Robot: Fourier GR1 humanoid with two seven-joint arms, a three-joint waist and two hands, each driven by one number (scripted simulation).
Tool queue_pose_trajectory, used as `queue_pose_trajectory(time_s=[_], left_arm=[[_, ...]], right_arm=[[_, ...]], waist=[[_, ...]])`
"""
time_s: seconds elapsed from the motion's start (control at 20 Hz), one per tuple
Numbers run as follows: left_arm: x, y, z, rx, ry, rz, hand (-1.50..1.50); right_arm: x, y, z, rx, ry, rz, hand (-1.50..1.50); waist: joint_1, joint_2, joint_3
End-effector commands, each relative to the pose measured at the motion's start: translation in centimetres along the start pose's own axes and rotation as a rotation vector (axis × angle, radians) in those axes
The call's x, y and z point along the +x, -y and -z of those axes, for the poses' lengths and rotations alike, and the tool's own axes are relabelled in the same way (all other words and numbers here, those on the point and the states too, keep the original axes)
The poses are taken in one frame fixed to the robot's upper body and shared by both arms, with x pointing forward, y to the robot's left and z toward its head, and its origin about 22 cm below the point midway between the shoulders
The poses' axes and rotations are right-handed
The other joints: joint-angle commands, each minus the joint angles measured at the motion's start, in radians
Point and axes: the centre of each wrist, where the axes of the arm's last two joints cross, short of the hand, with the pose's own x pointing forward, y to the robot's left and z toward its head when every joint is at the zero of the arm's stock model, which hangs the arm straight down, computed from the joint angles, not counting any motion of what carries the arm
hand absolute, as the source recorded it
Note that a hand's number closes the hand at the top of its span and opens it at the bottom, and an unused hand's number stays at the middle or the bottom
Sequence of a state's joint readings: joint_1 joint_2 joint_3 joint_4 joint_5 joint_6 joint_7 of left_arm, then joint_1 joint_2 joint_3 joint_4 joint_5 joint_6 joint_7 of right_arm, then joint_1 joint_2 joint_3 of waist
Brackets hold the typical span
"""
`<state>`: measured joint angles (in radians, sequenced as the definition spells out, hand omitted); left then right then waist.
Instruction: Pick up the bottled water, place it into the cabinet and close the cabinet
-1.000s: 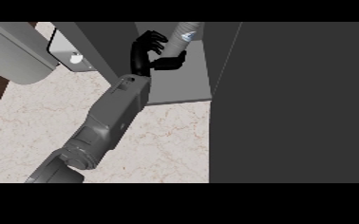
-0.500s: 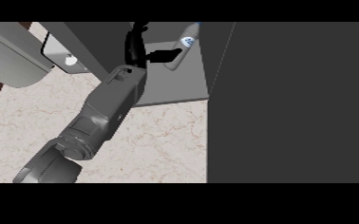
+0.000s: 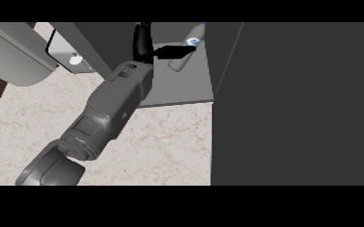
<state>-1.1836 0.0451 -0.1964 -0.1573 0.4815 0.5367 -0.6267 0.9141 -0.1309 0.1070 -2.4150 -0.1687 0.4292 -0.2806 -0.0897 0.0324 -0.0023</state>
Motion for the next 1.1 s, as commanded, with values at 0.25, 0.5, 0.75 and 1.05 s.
queue_pose_trajectory(time_s=[0.25,0.5,0.75,1.05], left_arm=[[1.1,1.5,-0.1,-0.109,0.070,-0.207,-1.50],[0.3,1.9,-1.4,-0.122,0.048,-0.225,-1.50],[0.1,2.2,-2.8,-0.136,0.025,-0.267,-1.50],[-1.7,1.8,-6.5,-0.237,0.032,-0.408,-1.50]], right_arm=[[2.8,-1.0,0.2,-0.017,0.006,0.034,-1.50],[2.8,-0.9,-0.2,-0.022,0.005,0.043,-1.50],[2.4,-1.7,0.4,-0.043,0.003,0.046,-1.50],[1.9,-1.2,0.7,-0.043,0.006,0.047,-1.50]], waist=[[0.045,-0.021,0.001],[0.056,-0.031,0.002],[0.071,-0.039,0.002],[0.087,-0.038,0.002]])
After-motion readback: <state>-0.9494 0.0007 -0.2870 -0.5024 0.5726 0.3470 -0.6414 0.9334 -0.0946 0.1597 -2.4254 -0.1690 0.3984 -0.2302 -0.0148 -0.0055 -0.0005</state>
